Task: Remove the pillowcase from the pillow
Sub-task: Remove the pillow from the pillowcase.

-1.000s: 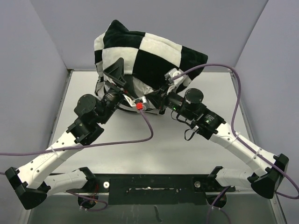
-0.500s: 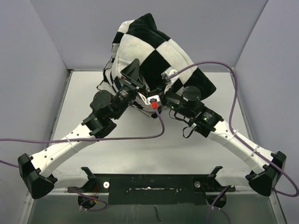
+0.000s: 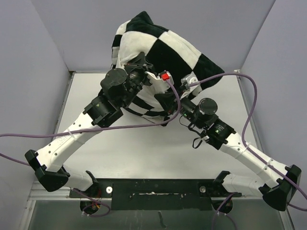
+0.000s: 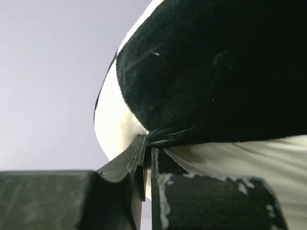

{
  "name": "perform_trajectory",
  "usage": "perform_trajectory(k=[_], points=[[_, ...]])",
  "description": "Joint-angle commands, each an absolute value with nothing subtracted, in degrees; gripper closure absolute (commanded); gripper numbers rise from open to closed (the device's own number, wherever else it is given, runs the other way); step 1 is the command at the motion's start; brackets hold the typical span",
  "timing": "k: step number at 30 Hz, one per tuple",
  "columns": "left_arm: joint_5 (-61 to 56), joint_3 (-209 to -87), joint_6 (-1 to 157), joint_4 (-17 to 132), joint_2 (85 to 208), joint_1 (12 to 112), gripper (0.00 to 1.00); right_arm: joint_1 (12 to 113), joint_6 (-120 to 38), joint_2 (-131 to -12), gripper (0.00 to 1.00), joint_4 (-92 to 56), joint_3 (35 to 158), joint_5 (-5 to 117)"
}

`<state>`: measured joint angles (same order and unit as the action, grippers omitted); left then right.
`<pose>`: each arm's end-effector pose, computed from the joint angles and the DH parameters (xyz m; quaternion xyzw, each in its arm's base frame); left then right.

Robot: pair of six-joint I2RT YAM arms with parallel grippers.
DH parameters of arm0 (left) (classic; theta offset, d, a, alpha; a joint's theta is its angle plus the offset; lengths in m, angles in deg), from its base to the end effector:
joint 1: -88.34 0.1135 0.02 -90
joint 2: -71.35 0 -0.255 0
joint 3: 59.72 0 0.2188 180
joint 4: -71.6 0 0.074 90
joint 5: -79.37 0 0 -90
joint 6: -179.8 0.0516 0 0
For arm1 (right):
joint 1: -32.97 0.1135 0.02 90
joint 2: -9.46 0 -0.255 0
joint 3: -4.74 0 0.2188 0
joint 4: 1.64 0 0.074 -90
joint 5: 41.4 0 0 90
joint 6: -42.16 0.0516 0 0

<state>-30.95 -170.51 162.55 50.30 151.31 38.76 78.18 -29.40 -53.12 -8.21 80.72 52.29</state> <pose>0.1979 -0.2047 0.4970 0.4920 0.4246 0.2625 0.7132 0.1667 0.1727 0.4055 -0.1770 0.6398 0.4124 0.6239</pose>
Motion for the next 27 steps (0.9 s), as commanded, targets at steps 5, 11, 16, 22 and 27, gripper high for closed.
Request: perform_trajectory(k=[5,11,16,22,27], points=[[-40.6,-173.9,159.3,64.6,141.4,41.7,1.00,80.0,-33.2,-50.0,1.00,-18.8,75.1,47.6],[-43.8,-184.1,148.8,51.1,141.8,41.5,1.00,83.5,-35.8,-57.7,1.00,-17.0,80.9,45.4],[-46.0,-193.7,143.6,42.5,143.7,41.5,1.00,91.9,-38.3,-64.0,1.00,-14.3,80.3,41.7],[-45.8,-191.3,145.3,45.2,142.1,41.6,1.00,92.7,-33.2,-59.0,1.00,-10.0,65.6,38.5],[-46.0,-191.9,145.7,46.3,142.5,41.6,1.00,92.6,-33.0,-50.9,1.00,-15.5,59.4,32.6]])
